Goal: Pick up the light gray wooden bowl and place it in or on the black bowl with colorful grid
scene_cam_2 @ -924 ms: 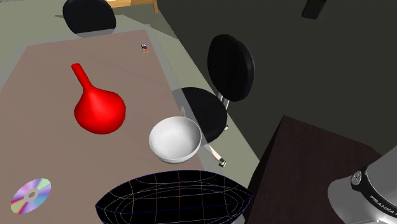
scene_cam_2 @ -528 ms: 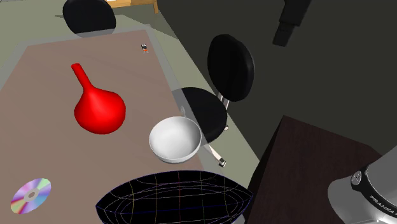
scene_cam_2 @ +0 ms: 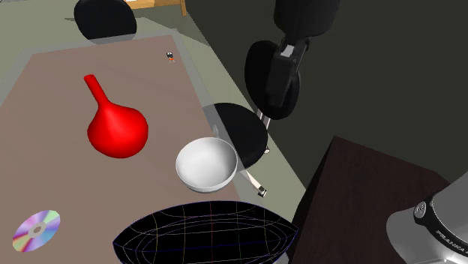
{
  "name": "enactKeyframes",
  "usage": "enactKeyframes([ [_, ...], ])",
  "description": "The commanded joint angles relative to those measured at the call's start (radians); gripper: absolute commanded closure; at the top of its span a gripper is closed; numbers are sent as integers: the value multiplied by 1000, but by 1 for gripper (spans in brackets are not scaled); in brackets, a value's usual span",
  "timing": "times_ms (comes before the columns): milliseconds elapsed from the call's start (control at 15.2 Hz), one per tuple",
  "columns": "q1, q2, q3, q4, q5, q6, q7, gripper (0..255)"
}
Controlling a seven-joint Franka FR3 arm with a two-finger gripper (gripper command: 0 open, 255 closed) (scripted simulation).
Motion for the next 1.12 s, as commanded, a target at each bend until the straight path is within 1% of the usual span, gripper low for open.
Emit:
enactKeyframes([
  [0, 0, 62, 21, -10, 0, 71, 33, 0],
  [264, -6, 199, 63, -5, -13, 197, 102, 0],
  [528, -16, 350, 103, 24, -49, 311, 181, 0],
  [792, -25, 513, 134, 78, -115, 407, 276, 0],
  [1056, -18, 681, 143, 156, -206, 478, 383, 0],
])
